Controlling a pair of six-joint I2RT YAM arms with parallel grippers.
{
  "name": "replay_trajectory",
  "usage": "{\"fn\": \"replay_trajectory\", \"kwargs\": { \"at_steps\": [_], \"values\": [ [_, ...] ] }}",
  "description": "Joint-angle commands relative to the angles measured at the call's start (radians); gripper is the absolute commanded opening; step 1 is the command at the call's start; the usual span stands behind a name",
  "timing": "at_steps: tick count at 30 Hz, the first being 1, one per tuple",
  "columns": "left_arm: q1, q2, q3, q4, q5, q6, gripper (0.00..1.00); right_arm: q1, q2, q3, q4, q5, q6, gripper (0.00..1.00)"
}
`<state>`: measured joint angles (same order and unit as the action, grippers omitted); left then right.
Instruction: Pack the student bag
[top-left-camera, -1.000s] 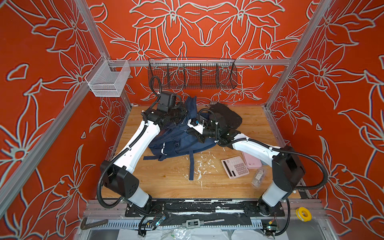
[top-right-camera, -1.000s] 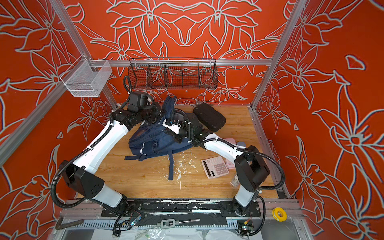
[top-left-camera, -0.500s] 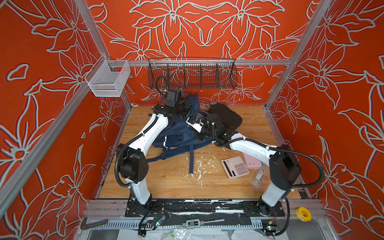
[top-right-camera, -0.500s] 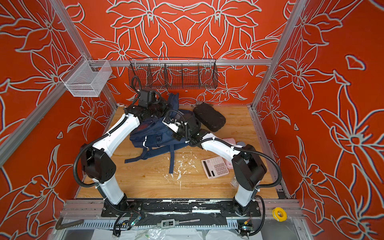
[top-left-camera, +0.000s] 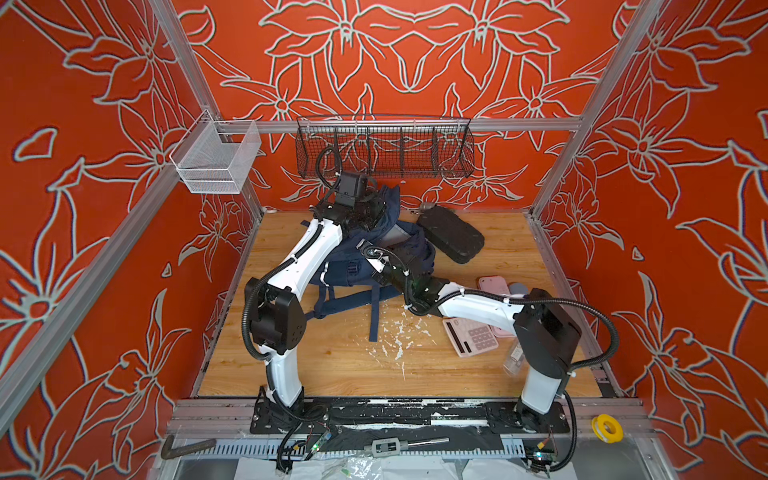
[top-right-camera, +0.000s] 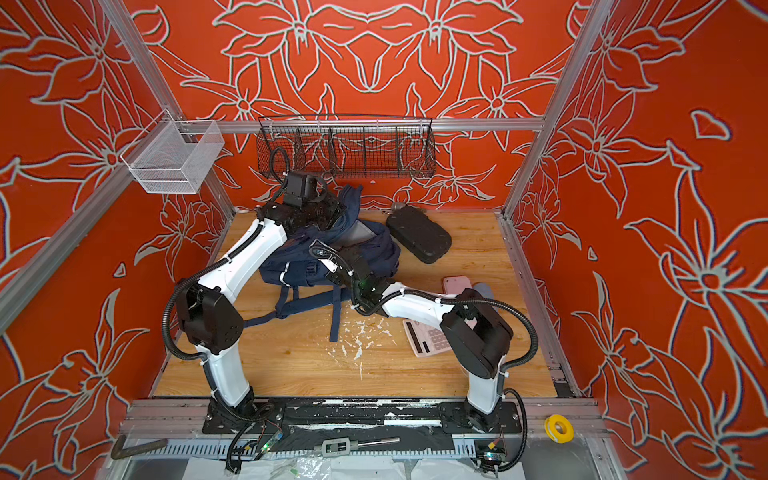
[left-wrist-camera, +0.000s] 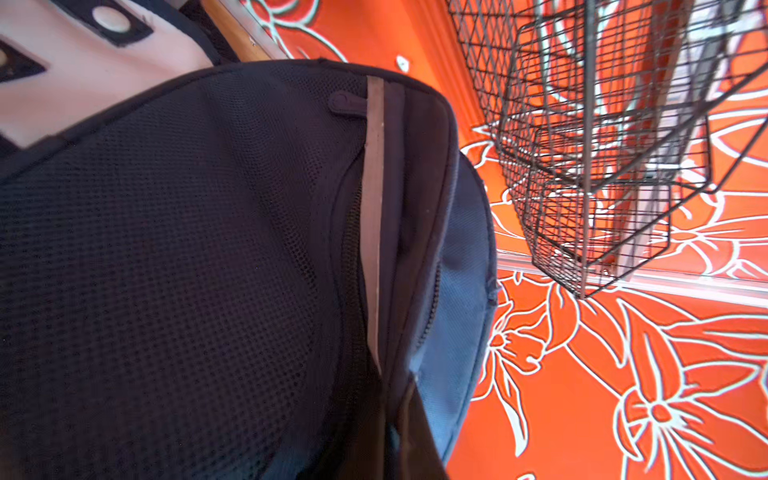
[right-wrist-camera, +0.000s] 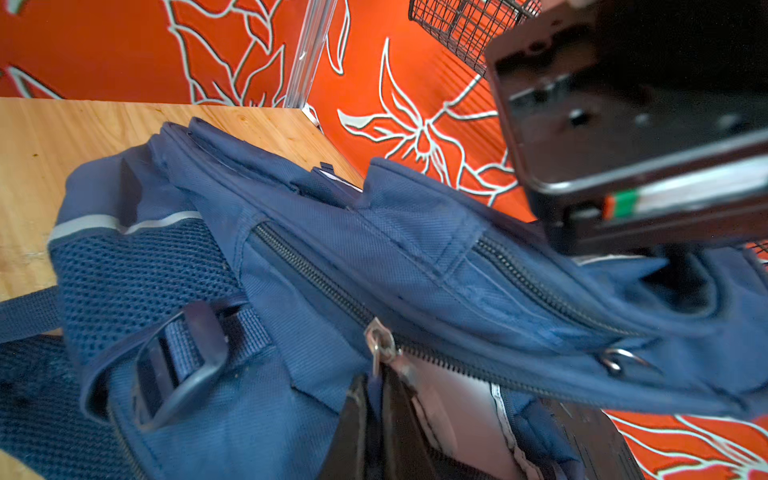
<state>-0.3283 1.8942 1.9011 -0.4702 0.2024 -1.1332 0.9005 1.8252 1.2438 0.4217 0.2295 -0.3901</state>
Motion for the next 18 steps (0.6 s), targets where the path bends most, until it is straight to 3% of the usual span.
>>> {"fn": "replay_trajectory", "kwargs": {
  "at_steps": [1, 7, 10, 13, 18],
  "values": [
    [-0.021, 0.012, 0.096, 0.263, 0.026, -0.014, 0.0, 0.1, 0.046, 0.022, 0.091, -0.161, -0.006, 0.0],
    [-0.034, 0.061, 0.172, 0.226, 0.049, -0.006, 0.0, 0.135, 0.11, 0.096, 0.078, -0.253, 0.046, 0.0],
    [-0.034, 0.065, 0.179, 0.222, 0.043, 0.006, 0.0, 0.146, 0.117, 0.135, -0.013, -0.329, 0.036, 0.0],
    [-0.034, 0.065, 0.181, 0.224, 0.034, 0.016, 0.0, 0.147, 0.111, 0.135, -0.037, -0.328, 0.092, 0.0],
    [-0.049, 0.08, 0.193, 0.229, 0.043, 0.008, 0.0, 0.153, 0.185, 0.283, -0.217, -0.397, 0.107, 0.0]
  ]
}}
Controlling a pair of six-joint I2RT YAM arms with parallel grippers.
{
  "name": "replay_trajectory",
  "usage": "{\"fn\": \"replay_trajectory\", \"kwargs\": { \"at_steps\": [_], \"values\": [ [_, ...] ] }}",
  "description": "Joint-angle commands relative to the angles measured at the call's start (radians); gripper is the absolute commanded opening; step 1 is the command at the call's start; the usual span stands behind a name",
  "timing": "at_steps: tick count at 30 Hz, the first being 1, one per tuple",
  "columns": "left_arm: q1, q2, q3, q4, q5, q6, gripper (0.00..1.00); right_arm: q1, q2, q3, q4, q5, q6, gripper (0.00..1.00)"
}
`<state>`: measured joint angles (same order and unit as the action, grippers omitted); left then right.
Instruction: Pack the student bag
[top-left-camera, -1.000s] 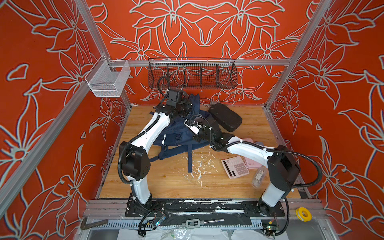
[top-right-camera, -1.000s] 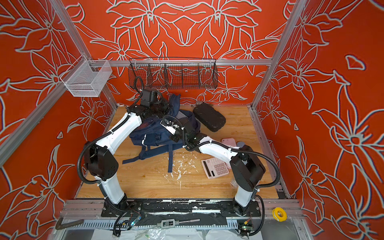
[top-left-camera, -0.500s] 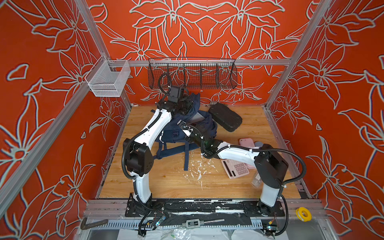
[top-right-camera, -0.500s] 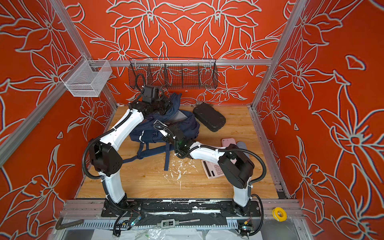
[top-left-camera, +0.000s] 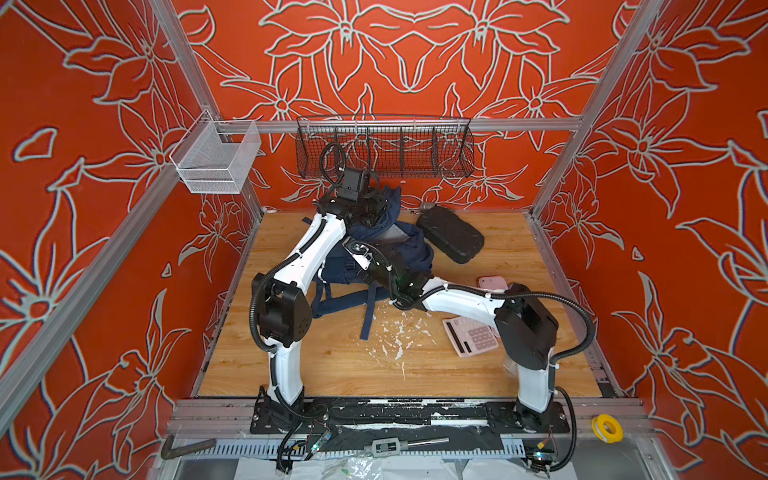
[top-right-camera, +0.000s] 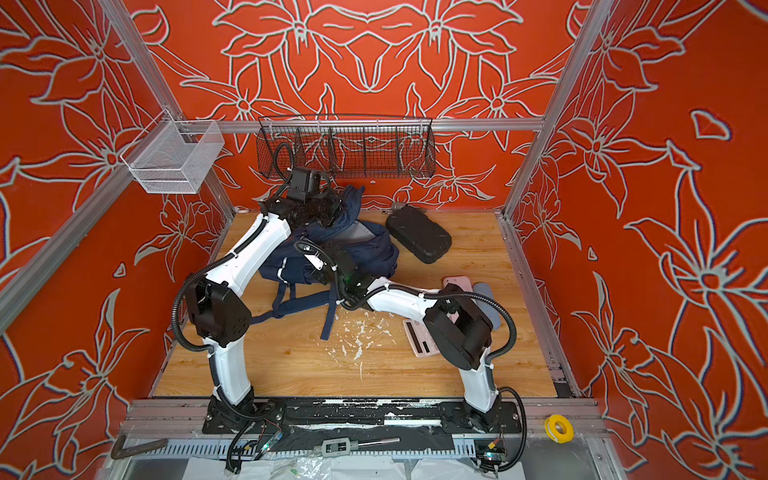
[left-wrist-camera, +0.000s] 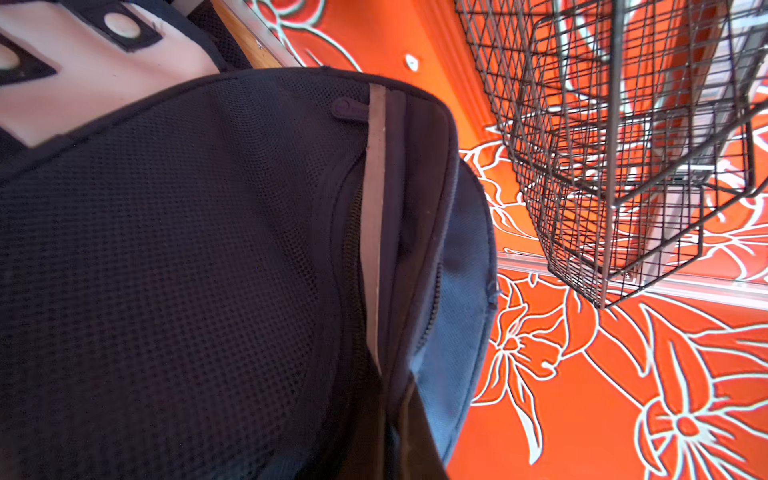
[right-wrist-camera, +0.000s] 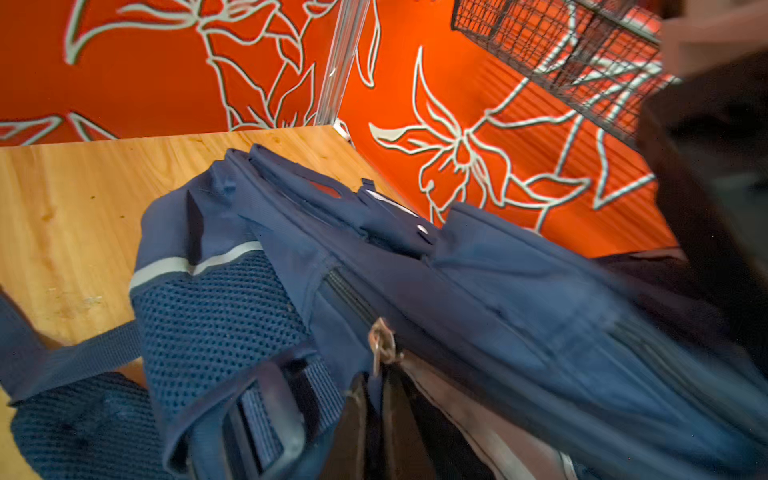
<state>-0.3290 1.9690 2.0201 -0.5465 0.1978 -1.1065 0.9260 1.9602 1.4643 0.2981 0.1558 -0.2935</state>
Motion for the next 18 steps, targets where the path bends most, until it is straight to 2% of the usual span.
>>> {"fn": "replay_trajectory", "kwargs": {
  "at_steps": [1, 3, 9, 14, 16, 17, 18],
  "values": [
    [-0.052, 0.008, 0.074, 0.306, 0.047, -0.017, 0.0, 0.128, 0.062, 0.073, -0.098, -0.343, 0.004, 0.0],
    [-0.056, 0.012, 0.072, 0.307, 0.049, -0.019, 0.0, 0.131, 0.081, 0.084, -0.113, -0.371, -0.015, 0.0],
    [-0.064, 0.002, 0.048, 0.299, 0.051, -0.007, 0.0, 0.131, 0.13, 0.171, -0.265, -0.355, -0.096, 0.0],
    [-0.063, -0.002, 0.035, 0.288, 0.06, 0.011, 0.0, 0.124, 0.137, 0.18, -0.253, -0.335, -0.089, 0.02],
    [-0.051, -0.019, 0.024, 0.27, 0.094, 0.049, 0.0, 0.123, 0.12, 0.168, -0.27, -0.312, -0.089, 0.09],
    [-0.04, -0.032, 0.011, 0.253, 0.118, 0.074, 0.0, 0.122, 0.1, 0.143, -0.265, -0.298, -0.088, 0.17],
    [-0.024, -0.053, -0.01, 0.238, 0.154, 0.099, 0.0, 0.121, 0.071, 0.106, -0.248, -0.296, -0.093, 0.3]
  ]
}}
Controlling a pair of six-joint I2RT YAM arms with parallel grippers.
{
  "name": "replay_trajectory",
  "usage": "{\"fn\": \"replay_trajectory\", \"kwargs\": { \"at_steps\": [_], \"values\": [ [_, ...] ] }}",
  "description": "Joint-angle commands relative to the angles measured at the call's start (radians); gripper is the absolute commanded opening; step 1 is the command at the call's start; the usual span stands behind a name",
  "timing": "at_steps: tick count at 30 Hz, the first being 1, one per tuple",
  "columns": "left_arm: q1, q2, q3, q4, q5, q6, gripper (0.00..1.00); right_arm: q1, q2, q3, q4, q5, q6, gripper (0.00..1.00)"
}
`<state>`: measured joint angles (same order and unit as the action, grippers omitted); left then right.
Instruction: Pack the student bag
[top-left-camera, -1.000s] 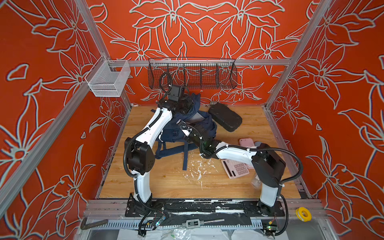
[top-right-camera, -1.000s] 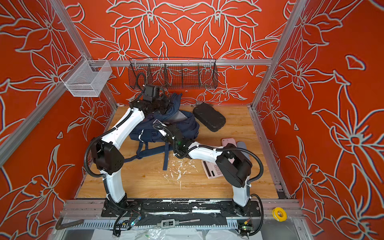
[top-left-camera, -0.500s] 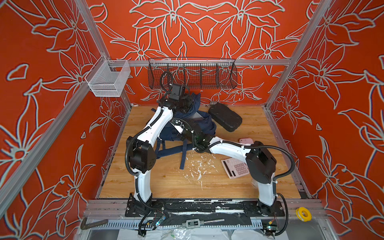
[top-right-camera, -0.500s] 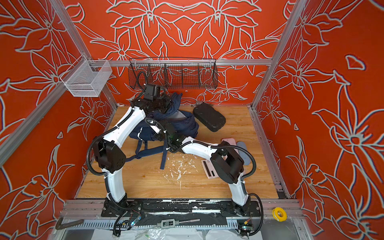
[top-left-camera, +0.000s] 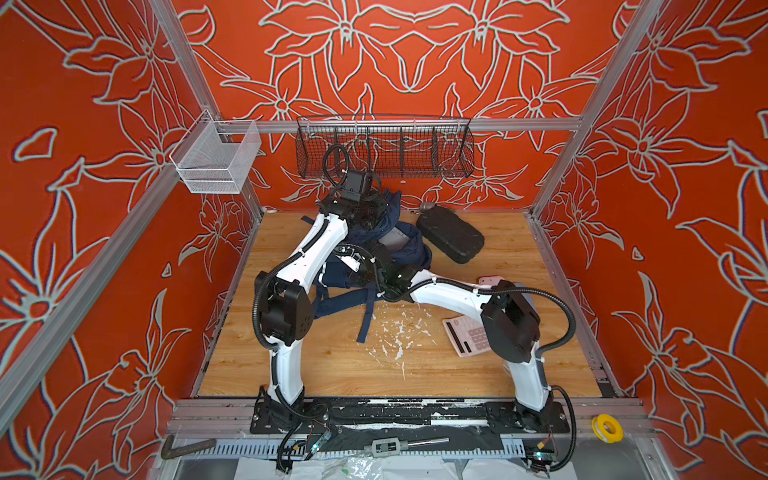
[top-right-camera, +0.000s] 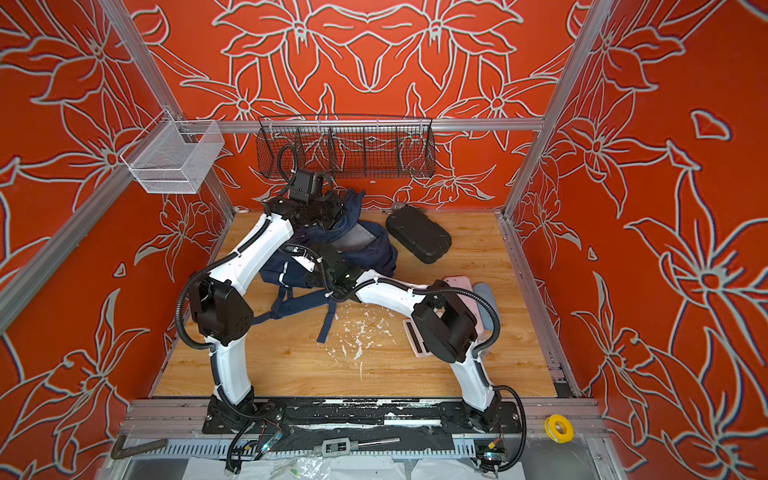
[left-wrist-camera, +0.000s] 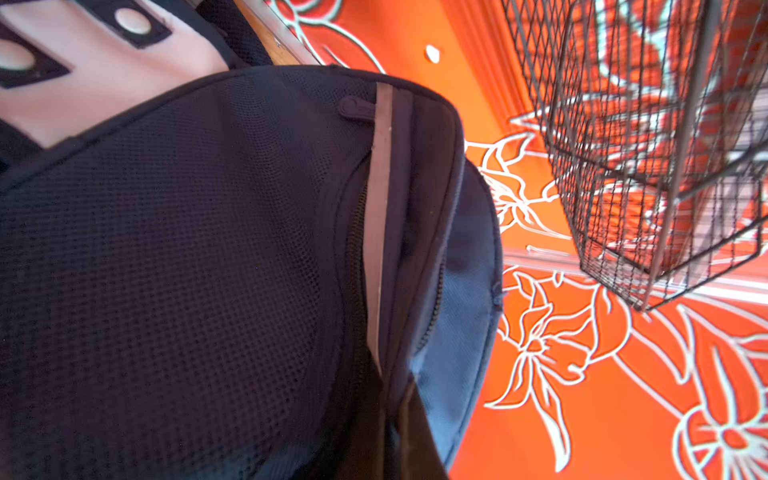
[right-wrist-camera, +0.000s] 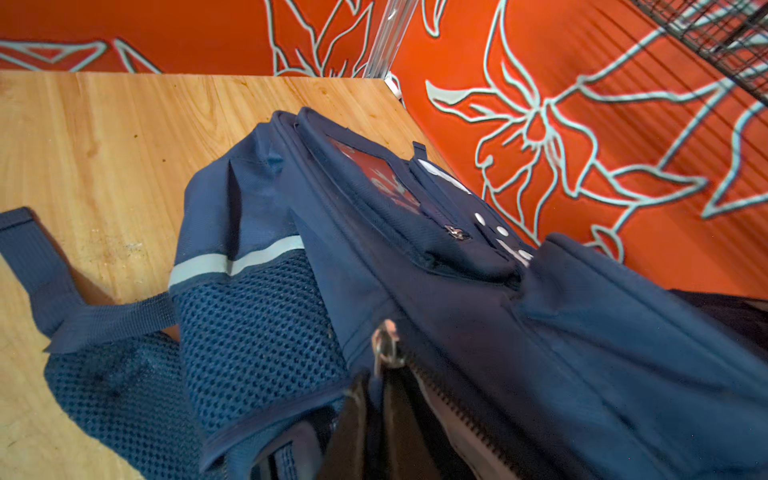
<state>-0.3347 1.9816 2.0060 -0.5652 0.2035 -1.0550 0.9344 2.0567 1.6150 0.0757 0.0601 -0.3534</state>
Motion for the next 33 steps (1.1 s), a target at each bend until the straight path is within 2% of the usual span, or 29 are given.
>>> {"fn": "replay_trajectory", "kwargs": {
  "at_steps": [1, 2, 6, 10, 13, 16, 20, 24, 28, 31, 32, 33],
  "values": [
    [-0.002, -0.085, -0.02, 0.246, 0.179, 0.066, 0.0, 0.109, -0.053, -0.084, -0.001, -0.195, -0.035, 0.4],
    [0.017, -0.114, -0.056, 0.225, 0.203, 0.09, 0.0, 0.107, -0.085, -0.126, 0.013, -0.207, -0.041, 0.48],
    [0.086, -0.237, -0.212, 0.195, 0.265, 0.195, 0.0, 0.091, -0.203, -0.246, -0.003, -0.256, -0.045, 0.62],
    [0.141, -0.32, -0.338, 0.214, 0.312, 0.231, 0.0, 0.047, -0.301, -0.332, -0.041, -0.312, 0.019, 0.66],
    [0.163, -0.356, -0.401, 0.201, 0.281, 0.276, 0.0, -0.009, -0.359, -0.376, -0.055, -0.417, 0.084, 0.69],
    [0.181, -0.369, -0.446, 0.225, 0.315, 0.309, 0.0, -0.041, -0.415, -0.4, -0.1, -0.416, 0.124, 0.71],
    [0.192, -0.382, -0.457, 0.141, 0.357, 0.402, 0.0, -0.14, -0.498, -0.414, -0.181, -0.307, 0.261, 0.71],
    [0.192, -0.416, -0.509, 0.074, 0.343, 0.493, 0.0, -0.29, -0.571, -0.386, -0.365, -0.16, 0.465, 0.69],
    [0.193, -0.436, -0.57, 0.062, 0.346, 0.529, 0.0, -0.426, -0.631, -0.385, -0.557, -0.082, 0.611, 0.72],
    [0.193, -0.436, -0.598, 0.048, 0.355, 0.56, 0.0, -0.51, -0.672, -0.433, -0.653, -0.013, 0.675, 0.84],
    [0.194, -0.434, -0.602, 0.038, 0.356, 0.572, 0.0, -0.552, -0.675, -0.452, -0.688, -0.008, 0.699, 0.96],
    [0.192, -0.43, -0.602, 0.028, 0.357, 0.586, 0.0, -0.593, -0.67, -0.464, -0.722, -0.015, 0.72, 0.97]
  ]
}}
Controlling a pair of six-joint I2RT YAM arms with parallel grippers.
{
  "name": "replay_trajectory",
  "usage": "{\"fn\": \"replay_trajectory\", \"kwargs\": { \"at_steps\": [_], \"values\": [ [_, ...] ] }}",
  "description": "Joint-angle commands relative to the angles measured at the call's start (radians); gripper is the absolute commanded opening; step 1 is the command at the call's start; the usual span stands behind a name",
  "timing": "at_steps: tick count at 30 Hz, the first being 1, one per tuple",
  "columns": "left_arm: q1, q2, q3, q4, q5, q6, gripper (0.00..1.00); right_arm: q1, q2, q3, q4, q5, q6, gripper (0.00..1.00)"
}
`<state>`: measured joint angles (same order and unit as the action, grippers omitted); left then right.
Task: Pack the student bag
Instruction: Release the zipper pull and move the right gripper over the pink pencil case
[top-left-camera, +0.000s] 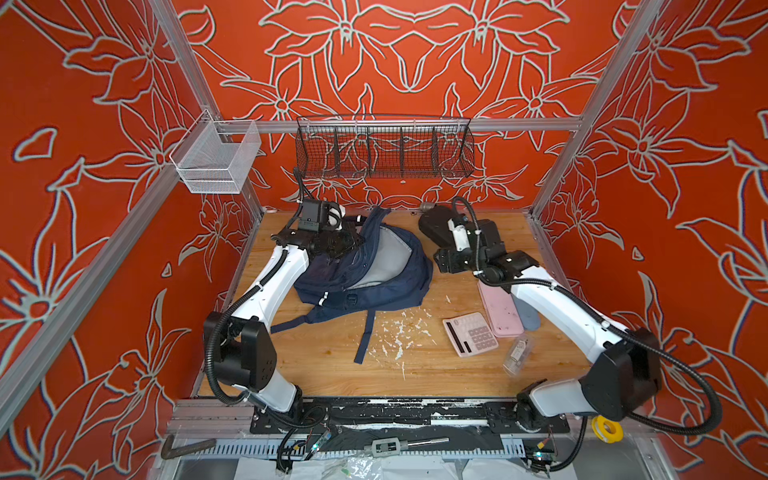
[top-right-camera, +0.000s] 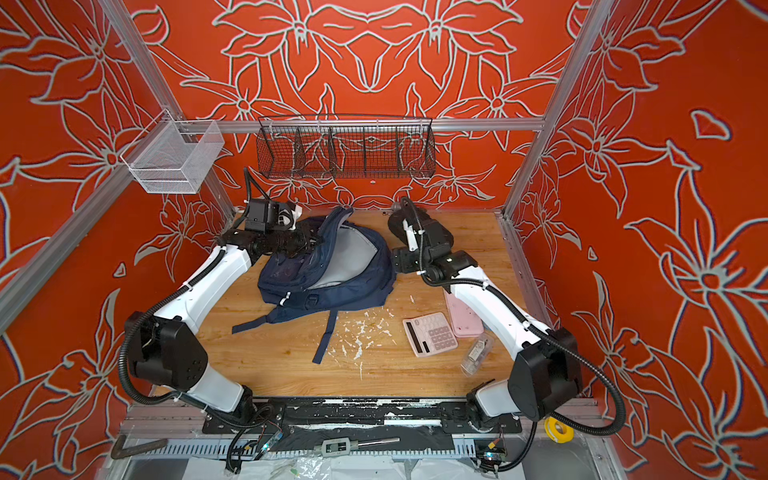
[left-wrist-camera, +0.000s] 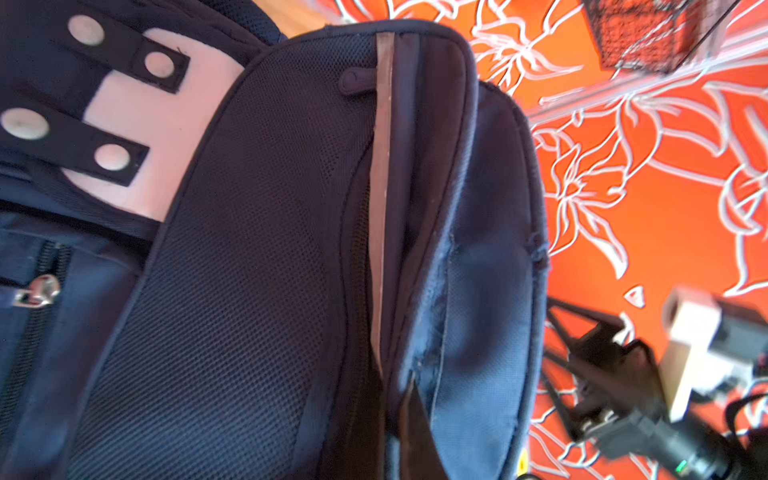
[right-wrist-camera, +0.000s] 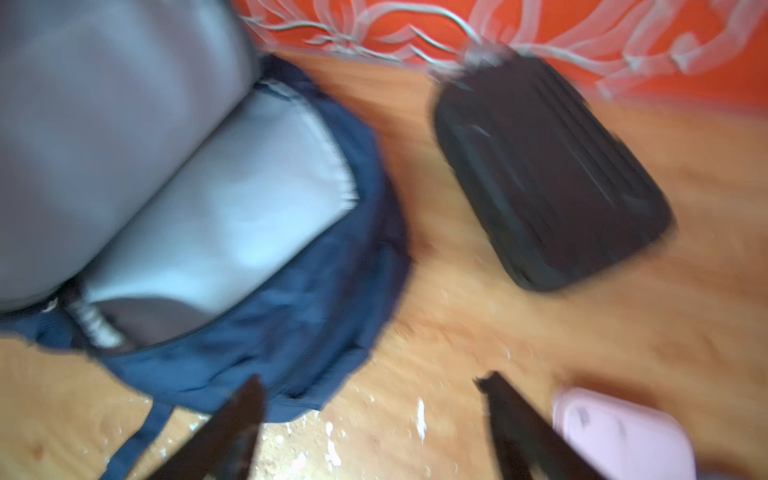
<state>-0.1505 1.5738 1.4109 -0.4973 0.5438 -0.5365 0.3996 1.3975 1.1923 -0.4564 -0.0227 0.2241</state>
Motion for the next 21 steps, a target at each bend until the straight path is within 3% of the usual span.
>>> {"fn": "replay_trajectory", "kwargs": {
  "at_steps": [1, 5, 10, 16, 21],
  "values": [
    [0.008, -0.015, -0.004, -0.057, 0.015, 0.081, 0.0, -0.106, 0.006, -0.049, -0.232, 0.055, 0.161, 0.97],
    [0.008, 0.004, 0.011, -0.1, 0.009, 0.123, 0.0, -0.216, 0.083, -0.091, -0.302, 0.035, 0.212, 0.97],
    [0.008, 0.008, -0.018, -0.077, 0.038, 0.143, 0.0, -0.265, 0.193, -0.101, -0.307, 0.068, 0.267, 0.97],
    [0.008, 0.023, -0.034, -0.102, 0.088, 0.19, 0.0, -0.274, 0.283, -0.059, -0.346, 0.123, 0.265, 0.97],
    [0.005, 0.024, -0.039, -0.119, 0.1, 0.193, 0.0, -0.276, 0.272, -0.065, -0.355, 0.18, 0.27, 0.97]
  ]
}}
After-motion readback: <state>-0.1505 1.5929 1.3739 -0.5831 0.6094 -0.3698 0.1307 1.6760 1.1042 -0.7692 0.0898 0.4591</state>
